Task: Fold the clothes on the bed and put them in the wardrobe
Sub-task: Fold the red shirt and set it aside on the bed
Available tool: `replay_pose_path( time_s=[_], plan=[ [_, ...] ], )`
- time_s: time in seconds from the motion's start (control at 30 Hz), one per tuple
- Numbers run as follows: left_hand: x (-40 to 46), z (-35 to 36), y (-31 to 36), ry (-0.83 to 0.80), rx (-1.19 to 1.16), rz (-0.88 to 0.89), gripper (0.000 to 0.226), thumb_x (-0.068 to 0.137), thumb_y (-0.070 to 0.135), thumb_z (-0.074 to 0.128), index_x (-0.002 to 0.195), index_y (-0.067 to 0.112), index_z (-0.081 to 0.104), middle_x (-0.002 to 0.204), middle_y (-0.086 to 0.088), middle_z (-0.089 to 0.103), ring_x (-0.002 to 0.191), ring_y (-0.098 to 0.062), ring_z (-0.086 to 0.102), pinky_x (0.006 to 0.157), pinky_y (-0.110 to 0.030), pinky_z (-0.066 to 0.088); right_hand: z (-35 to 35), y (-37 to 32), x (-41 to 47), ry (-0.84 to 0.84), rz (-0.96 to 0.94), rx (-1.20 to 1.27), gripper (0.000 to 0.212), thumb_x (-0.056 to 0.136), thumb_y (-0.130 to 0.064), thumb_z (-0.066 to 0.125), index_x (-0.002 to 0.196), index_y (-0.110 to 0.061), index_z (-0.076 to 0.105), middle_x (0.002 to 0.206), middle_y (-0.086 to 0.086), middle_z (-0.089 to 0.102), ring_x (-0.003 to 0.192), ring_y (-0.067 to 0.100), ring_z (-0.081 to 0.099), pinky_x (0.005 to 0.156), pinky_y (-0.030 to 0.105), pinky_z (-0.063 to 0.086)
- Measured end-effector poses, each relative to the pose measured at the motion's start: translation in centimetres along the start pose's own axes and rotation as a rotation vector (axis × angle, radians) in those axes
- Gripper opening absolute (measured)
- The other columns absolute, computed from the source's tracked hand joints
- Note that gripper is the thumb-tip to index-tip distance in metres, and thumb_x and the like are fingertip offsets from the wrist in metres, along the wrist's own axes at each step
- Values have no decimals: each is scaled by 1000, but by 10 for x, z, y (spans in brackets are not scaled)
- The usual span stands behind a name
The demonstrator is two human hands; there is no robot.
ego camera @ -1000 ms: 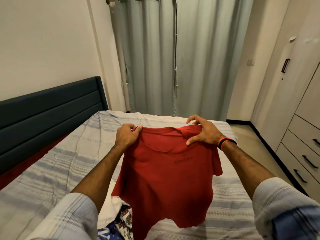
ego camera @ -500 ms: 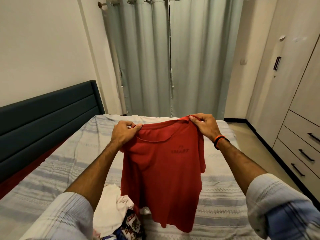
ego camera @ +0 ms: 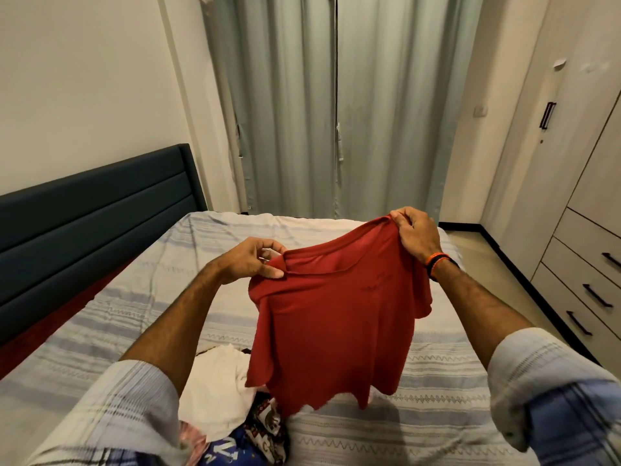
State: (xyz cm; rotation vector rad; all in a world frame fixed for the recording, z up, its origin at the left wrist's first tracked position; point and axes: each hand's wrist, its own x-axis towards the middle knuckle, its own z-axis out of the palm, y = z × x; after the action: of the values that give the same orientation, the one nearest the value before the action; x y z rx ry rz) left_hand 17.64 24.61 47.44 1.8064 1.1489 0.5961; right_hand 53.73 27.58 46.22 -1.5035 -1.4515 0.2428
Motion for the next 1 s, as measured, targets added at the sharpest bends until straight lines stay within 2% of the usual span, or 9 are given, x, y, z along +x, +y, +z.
replay_pose_path(
  time_s=[0.07, 0.13, 0.27, 0.4, 0.6, 0.73, 0.83, 0.93, 1.0],
  plan=[
    [2, 5, -4, 86, 40, 42, 20, 80, 0, 75, 99, 6, 70, 77, 1, 71, 75, -14, 67, 76, -29, 56, -2, 0, 1, -12, -2, -4, 20, 96, -36, 55, 84, -24, 66, 93, 3, 72, 92, 26, 65, 83, 43, 52],
    [8, 9, -10, 247, 135, 97, 8, 81, 6, 77, 86, 11, 73, 78, -2, 72, 74, -14, 65, 79, -35, 56, -5, 0, 2, -29, -18, 0, 19, 96, -34, 56, 84, -24, 67, 91, 3, 72, 91, 26, 66, 83, 42, 52],
    [16, 22, -13, 591, 226, 186, 14, 86, 19, 73, 72, 19, 70, 69, 6, 69, 62, -2, 60, 68, -23, 50, -12, 1, 1, -60, -56, -22, 21, 97, -30, 58, 90, -17, 72, 93, 6, 73, 91, 25, 66, 81, 37, 49],
    [19, 27, -13, 716, 338, 264, 25, 95, 28, 59, 74, 16, 65, 66, 2, 64, 64, -16, 58, 66, -32, 47, -18, 6, -2, -124, -75, -101, 23, 99, -31, 54, 91, -16, 70, 95, 7, 72, 90, 26, 63, 79, 37, 47],
    [21, 14, -9, 708, 625, 276, 53, 91, 65, 43, 69, 20, 59, 61, 4, 61, 60, -17, 57, 60, -34, 50, -30, 12, -5, -109, -84, -126, 31, 102, -32, 49, 72, -25, 53, 78, 1, 61, 78, 23, 55, 70, 31, 36],
    [23, 12, -2, 510, 549, 203, 61, 73, 66, 68, 62, 6, 61, 56, -6, 60, 53, -17, 53, 54, -33, 43, -31, 11, -8, -242, -111, -131, 44, 97, -43, 56, 64, -13, 54, 60, -3, 50, 62, 18, 47, 61, 33, 35],
    [19, 5, -6, 366, 436, 112, 71, 54, 67, 75, 65, -2, 64, 59, -13, 64, 53, -16, 55, 54, -34, 46, -37, 13, -8, -432, -149, -117, 47, 84, -52, 67, 70, -8, 64, 62, -1, 58, 60, 12, 50, 61, 28, 40],
    [14, -2, -14, 312, 316, 62, 61, 57, 56, 79, 64, -3, 65, 57, -7, 62, 53, -13, 55, 57, -30, 45, -44, 18, -4, -617, -161, -134, 50, 67, -60, 72, 71, -10, 71, 66, 4, 65, 62, 13, 55, 64, 33, 46],
    [12, -4, -17, 304, 276, 49, 44, 66, 48, 80, 64, 6, 69, 59, -2, 65, 56, -12, 59, 59, -28, 48, -46, 20, -4, -725, -143, -119, 49, 60, -59, 79, 66, -11, 70, 62, 3, 63, 59, 12, 54, 60, 31, 44]
  ],
)
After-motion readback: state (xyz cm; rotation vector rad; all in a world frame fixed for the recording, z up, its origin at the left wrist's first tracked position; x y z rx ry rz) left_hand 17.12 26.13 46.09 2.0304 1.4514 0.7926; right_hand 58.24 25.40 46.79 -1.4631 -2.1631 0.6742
